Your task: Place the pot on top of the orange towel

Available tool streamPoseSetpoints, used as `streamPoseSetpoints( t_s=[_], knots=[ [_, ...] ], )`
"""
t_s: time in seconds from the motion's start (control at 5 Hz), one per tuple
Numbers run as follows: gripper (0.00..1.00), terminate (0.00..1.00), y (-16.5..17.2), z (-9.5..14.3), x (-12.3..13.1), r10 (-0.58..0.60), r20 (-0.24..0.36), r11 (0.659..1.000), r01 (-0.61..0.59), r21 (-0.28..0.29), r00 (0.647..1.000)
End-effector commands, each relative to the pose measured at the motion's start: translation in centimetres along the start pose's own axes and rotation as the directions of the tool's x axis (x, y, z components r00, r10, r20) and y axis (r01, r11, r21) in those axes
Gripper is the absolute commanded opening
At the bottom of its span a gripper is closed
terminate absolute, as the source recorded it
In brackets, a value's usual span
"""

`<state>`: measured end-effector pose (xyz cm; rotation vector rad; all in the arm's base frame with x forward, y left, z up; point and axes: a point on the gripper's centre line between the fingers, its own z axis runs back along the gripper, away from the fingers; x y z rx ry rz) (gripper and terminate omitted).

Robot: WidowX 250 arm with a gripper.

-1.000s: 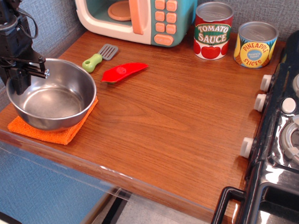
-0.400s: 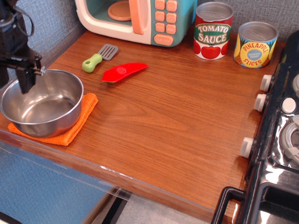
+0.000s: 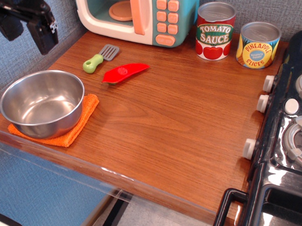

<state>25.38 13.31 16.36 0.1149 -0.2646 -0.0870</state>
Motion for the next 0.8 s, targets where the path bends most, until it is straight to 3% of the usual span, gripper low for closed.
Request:
streamPoseSetpoints(
  t_s=[0.0,0.4,0.6],
  knots=[
    [1.0,0.0,-1.8,-0.5,0.2,-0.002,-0.09,1.0,0.0,-0.022,0.996],
    [1.0,0.0,-2.0,-1.8,0.1,0.108,-0.216,0.992,-0.091,0.089,0.97],
    [1.0,1.0,-2.0,-1.8,0.1,0.108,-0.216,0.992,-0.091,0.089,0.97]
  ],
)
